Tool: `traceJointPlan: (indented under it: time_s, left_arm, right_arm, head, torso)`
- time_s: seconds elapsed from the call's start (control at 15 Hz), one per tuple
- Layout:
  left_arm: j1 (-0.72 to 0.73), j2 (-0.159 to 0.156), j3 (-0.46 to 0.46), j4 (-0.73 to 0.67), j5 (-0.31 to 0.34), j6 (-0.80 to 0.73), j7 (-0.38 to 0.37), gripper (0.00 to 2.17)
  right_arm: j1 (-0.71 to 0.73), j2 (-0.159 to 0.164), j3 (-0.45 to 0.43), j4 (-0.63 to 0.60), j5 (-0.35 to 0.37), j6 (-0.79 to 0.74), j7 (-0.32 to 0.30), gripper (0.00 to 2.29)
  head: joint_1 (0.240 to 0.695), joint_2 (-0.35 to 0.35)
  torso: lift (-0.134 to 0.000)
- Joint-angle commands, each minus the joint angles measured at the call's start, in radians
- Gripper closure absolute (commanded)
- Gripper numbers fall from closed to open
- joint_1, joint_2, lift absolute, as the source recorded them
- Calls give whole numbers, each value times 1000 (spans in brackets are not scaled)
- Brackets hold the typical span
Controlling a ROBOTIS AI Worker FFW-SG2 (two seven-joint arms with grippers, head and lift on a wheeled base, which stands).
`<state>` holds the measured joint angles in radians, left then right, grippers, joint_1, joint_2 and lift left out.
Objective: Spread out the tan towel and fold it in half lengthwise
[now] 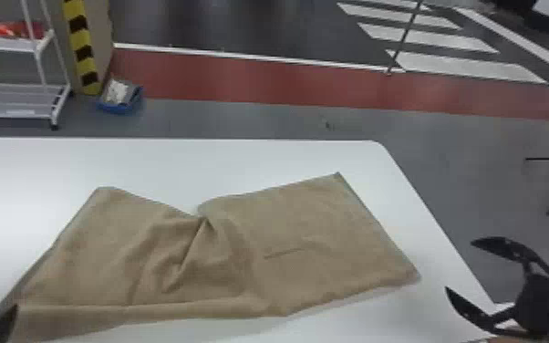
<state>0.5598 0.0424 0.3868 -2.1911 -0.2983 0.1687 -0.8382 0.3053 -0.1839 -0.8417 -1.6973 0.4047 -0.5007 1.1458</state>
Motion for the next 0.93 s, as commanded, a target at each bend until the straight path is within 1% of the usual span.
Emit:
traceJointPlan:
  time_s: [0.0, 0.13, 0.2, 0.33, 0.4, 0.47, 0.53, 0.6, 0.73, 0.8, 0.87]
  left_arm:
    - [3, 34, -40, -84, -100, 156, -84, 215]
    - [-9, 63, -86, -90, -205, 153, -165, 215]
    - [-20, 71, -97, -87, -242, 156, -187, 215]
    - [-35, 83, -92, -94, -254, 165, -237, 272]
    - [-35, 89, -94, -104, -274, 165, -256, 272]
    - [-34, 99, -106, -107, -315, 162, -256, 272]
    - [-34, 114, -126, -107, -386, 147, -257, 282]
    - [-35, 128, -138, -105, -418, 144, -274, 329]
    - [-47, 140, -140, -101, -430, 144, -337, 346]
    - [-49, 143, -141, -93, -447, 144, -345, 437]
    - [-55, 145, -144, -88, -458, 150, -352, 458]
  right_arm:
    - [0, -3, -10, 4, 0, 0, 0, 63]
    - [0, -5, -19, 4, 0, 0, 0, 63]
    - [0, -6, -22, 5, 2, 0, 0, 63]
    - [0, -5, -27, 5, 5, 0, 0, 63]
    - [0, -6, -31, 10, 5, 0, 0, 63]
    - [0, -6, -33, 14, 6, 0, 0, 63]
    - [0, -8, -33, 18, 6, 0, -1, 63]
    - [0, -8, -33, 19, 6, 0, -1, 63]
    - [0, -8, -34, 21, 6, 0, -1, 63]
    - [0, -6, -34, 21, 6, 0, -1, 63]
    - [0, -6, -34, 22, 6, 0, -3, 63]
  head:
    - [695, -260]
    - [695, -294]
    - [695, -306]
    - [695, -329]
    - [695, -334]
    - [695, -339]
    - [695, -339]
    - [695, -339]
    - [695, -338]
    - [695, -344]
    - [695, -345]
  torso:
    - [-125]
    - [-125]
    - [-125]
    - [-125]
    - [-125]
    - [-125]
    - [-125]
    - [-125]
    - [-125]
    - [-125]
    - [-125]
